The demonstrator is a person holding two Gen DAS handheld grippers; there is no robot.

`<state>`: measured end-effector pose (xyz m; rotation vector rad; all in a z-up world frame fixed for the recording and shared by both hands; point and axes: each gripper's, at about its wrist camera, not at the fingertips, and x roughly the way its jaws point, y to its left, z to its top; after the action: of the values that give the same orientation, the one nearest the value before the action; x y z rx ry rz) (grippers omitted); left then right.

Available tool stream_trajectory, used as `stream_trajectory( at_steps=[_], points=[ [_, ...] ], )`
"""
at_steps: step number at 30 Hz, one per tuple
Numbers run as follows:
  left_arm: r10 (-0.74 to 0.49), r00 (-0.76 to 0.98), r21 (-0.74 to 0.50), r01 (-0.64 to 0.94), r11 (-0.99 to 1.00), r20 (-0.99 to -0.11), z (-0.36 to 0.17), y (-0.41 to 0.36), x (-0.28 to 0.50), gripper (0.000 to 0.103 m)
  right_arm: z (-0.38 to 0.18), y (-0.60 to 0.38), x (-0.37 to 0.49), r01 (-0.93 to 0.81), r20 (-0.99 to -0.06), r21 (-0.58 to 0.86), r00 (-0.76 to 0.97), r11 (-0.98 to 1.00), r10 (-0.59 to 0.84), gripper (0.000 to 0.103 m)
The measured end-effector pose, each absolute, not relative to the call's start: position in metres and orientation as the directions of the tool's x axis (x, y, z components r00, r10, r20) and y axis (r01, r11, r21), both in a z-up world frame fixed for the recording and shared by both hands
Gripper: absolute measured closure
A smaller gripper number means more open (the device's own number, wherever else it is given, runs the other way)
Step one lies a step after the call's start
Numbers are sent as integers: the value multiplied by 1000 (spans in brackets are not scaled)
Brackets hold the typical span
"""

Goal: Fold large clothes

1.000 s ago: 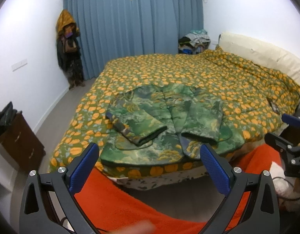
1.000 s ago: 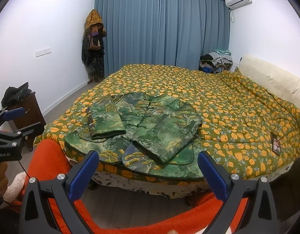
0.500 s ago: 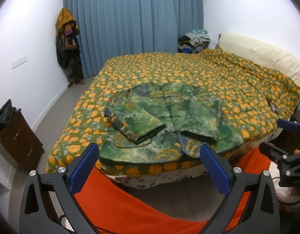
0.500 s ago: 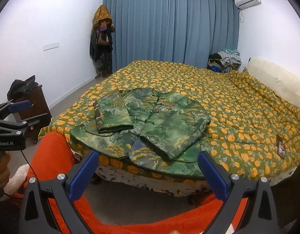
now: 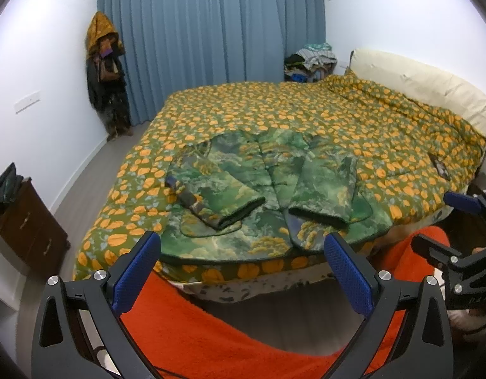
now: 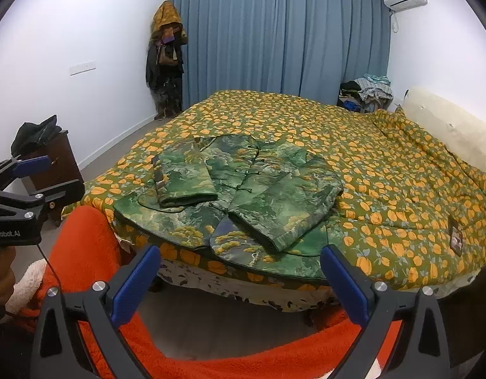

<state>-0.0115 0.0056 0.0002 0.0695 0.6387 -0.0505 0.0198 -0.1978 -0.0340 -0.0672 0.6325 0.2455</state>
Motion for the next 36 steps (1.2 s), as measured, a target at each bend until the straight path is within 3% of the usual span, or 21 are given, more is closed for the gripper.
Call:
stream_trajectory(
  at_steps=[36],
  points=[
    [-14, 783, 68, 72, 995, -622, -8, 7, -11, 0, -35, -184, 16, -307, -601, -33, 766, 951, 227, 0]
  ],
)
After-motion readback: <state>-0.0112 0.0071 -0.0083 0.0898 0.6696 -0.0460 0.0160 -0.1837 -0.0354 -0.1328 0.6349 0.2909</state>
